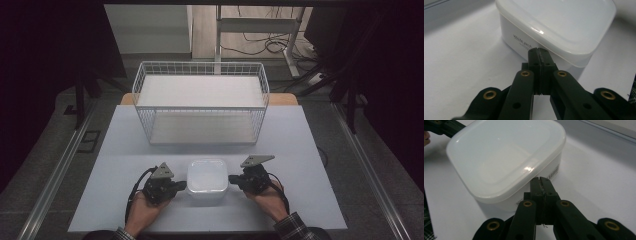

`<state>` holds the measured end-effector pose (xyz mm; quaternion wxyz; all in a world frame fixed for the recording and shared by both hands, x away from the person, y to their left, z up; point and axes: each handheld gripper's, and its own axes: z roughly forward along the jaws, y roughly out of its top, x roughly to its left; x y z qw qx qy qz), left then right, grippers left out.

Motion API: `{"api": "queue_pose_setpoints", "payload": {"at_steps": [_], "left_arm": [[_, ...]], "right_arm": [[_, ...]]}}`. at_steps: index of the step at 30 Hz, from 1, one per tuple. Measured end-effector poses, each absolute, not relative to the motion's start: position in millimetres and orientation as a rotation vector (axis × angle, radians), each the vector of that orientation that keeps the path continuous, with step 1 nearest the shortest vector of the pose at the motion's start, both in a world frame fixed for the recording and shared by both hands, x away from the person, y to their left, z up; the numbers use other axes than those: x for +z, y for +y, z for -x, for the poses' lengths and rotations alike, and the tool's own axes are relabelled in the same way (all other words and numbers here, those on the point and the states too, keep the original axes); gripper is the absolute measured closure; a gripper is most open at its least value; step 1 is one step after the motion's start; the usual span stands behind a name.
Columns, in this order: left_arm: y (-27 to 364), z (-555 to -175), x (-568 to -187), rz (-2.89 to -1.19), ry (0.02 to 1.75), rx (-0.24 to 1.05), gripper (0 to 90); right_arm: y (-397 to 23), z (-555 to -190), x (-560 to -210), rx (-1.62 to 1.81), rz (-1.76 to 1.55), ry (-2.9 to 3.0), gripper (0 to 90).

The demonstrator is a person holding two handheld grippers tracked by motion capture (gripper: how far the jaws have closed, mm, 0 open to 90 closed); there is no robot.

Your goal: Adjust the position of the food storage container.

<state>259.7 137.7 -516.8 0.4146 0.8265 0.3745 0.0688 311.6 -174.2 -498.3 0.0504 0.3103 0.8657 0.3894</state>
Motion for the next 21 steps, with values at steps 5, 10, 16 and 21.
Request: {"api": "queue_pose_setpoints", "payload": {"at_steps": [5,10,16,21], "left_arm": [[149,-261,-514,-2.044,0.977,0.208,88.2],[162,-257,-512,-2.003,0.996,0.208,66.3],[167,-251,-513,-1.995,0.975,0.226,38.7],[171,-254,-521,-1.989,0.994,0.198,10.3]], "right_arm": [[-175,-307,-493,1.144,-0.883,2.59,88.9],[-187,-300,-485,1.185,-0.87,2.524,77.5],[-200,-294,-486,1.175,-0.879,2.485,49.8],[-200,-294,-494,1.121,-0.832,2.477,18.6]]}}
